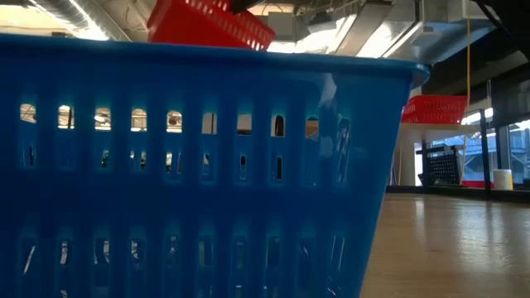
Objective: Stack baskets on shelf by color
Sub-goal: Stack the top red bin on the red bin on the shelf
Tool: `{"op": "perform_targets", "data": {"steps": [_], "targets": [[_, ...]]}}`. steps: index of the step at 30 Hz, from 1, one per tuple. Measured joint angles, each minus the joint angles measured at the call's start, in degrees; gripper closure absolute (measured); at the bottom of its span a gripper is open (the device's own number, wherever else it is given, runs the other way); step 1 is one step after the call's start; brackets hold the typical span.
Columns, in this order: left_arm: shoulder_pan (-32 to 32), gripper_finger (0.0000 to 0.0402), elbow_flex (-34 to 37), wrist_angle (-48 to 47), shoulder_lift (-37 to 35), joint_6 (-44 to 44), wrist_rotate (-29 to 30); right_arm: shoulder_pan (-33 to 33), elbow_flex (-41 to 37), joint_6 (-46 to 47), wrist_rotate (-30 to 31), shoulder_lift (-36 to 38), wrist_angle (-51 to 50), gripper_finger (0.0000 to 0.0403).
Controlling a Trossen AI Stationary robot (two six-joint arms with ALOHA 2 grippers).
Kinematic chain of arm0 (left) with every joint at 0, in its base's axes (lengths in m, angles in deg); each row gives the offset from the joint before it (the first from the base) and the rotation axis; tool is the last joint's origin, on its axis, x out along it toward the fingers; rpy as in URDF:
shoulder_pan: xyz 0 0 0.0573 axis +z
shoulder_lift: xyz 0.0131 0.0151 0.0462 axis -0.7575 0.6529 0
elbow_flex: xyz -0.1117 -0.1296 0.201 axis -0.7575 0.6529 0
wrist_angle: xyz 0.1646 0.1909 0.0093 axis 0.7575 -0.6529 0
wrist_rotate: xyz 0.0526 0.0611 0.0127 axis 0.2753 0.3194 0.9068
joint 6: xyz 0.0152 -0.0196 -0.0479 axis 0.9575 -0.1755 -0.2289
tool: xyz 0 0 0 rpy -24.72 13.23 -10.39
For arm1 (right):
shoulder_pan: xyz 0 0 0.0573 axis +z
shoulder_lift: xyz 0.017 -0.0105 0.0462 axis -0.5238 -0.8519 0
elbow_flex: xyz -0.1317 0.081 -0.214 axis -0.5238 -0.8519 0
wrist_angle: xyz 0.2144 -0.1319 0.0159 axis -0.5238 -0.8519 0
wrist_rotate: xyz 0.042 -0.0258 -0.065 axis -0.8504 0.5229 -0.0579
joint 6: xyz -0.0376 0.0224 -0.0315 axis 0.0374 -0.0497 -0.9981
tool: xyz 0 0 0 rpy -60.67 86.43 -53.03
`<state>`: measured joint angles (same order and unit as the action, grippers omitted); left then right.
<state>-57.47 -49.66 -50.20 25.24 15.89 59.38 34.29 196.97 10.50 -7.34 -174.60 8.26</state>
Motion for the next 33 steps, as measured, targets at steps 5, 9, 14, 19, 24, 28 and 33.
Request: {"op": "perform_targets", "data": {"steps": [5, 9, 14, 19, 24, 28, 33], "targets": [[0.02, 0.0317, -3.12, -2.00, 0.04, -0.06, 3.59, 0.61, 1.27, 1.87, 6.72, 0.21, -1.01, 0.0402], [0.02, 0.0317, -6.91, -5.54, 0.02, 0.07, 8.87, 1.74, 2.15, 3.73, 8.21, 1.86, -2.22, 0.0402], [0.02, 0.0317, -10.75, -7.96, 0.02, 1.50, 14.96, 3.80, 2.53, 5.12, 11.99, 4.05, -1.49, 0.0403], [-0.02, 0.0317, -11.60, -7.61, 0.05, 1.84, 16.23, 5.23, 2.37, 6.23, 12.55, 5.25, -0.62, 0.0403], [0.28, 0.0317, -12.02, -6.77, 1.25, 1.84, 16.25, 5.80, 2.21, 6.24, 9.59, 5.20, 0.43, 0.0403], [1.81, 0.0317, -12.11, -6.52, 2.65, 3.85, 16.32, 5.87, 2.09, 6.66, 8.12, 5.14, 0.45, 0.0403], [4.44, 0.0317, -12.13, -5.05, 3.72, 5.96, 15.42, 6.24, 2.03, 4.84, 4.34, 5.14, 1.72, 0.0403]]}}
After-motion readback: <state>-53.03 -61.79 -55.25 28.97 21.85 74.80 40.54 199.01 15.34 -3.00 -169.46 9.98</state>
